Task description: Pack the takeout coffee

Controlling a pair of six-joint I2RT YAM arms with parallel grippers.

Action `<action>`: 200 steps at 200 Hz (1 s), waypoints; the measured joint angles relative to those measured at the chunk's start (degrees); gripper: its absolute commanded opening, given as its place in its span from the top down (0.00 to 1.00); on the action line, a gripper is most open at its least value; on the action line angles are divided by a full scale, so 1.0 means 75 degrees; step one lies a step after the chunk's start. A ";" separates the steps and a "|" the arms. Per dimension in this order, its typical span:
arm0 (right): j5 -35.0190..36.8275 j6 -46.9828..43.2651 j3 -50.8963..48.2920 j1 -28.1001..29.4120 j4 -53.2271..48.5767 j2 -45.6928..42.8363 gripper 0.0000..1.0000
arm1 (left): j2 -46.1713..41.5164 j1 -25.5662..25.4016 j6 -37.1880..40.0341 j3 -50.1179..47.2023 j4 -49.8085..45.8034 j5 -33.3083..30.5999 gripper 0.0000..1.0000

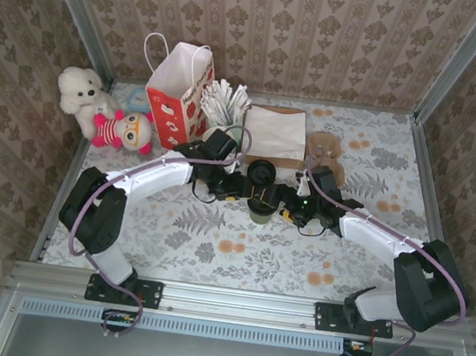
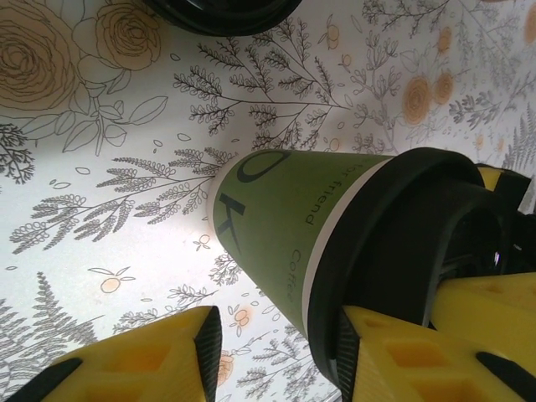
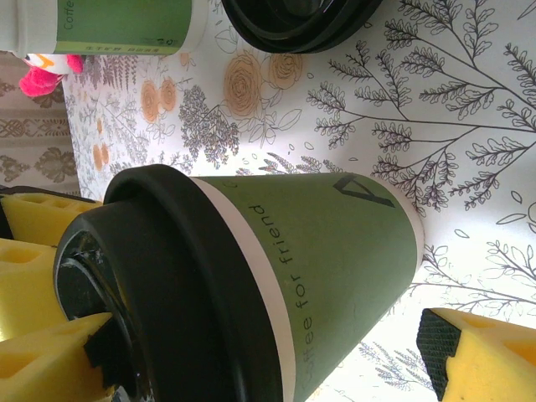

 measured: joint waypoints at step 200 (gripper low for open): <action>0.0953 -0.0452 0.1376 0.0274 -0.2203 -0.0274 0.00 | -0.0901 0.0210 -0.0076 0.0099 -0.0813 -0.1638 0.00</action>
